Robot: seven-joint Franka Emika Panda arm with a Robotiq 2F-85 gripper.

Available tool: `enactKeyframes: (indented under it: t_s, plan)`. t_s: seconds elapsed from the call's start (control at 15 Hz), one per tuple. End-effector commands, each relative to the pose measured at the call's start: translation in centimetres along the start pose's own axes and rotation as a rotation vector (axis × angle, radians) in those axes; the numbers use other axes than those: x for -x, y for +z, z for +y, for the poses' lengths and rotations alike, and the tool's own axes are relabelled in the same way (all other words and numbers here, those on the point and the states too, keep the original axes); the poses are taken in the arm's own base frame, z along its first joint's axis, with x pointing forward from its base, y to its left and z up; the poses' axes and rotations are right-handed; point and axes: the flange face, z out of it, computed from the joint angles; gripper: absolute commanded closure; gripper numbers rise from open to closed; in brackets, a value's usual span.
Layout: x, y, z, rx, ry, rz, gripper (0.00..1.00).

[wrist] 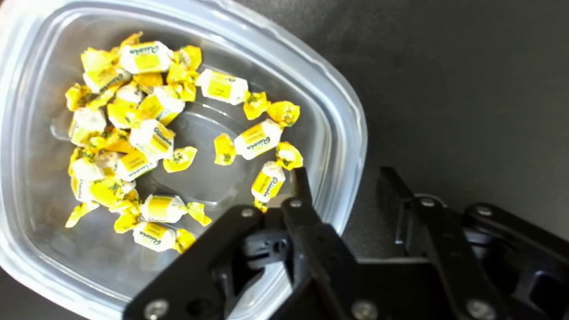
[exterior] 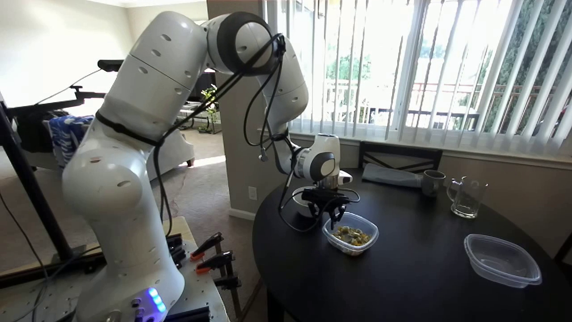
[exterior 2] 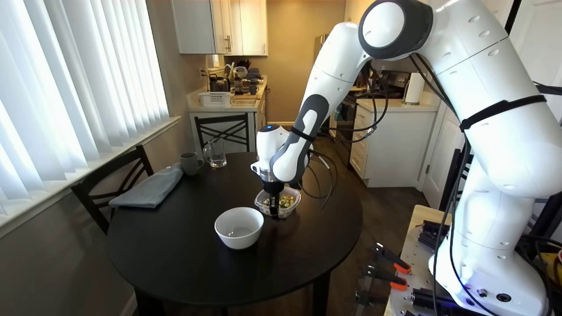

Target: Pour the contents of the lunchbox into the white bowl

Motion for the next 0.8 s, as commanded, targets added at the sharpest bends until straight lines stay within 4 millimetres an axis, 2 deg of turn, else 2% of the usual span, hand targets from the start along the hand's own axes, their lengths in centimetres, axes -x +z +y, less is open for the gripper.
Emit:
enactKeyframes:
  t_s: [0.0,0.07,0.2,0.4,0.47,0.73]
  plan:
    - [0.0,-0.4,0.4,-0.009,0.011,0.013,0.85]
    - [0.2,-0.8,0.4,0.001,0.025,0.025,0.91]
    - [0.7,-1.6,0.4,0.015,0.051,0.051,0.95]
    - [2.2,-4.1,0.6,0.028,0.096,0.13,0.93]
    - [2.8,-5.2,0.7,0.037,0.119,0.163,0.95]
    - [4.9,-8.7,0.8,0.095,0.268,0.276,0.93]
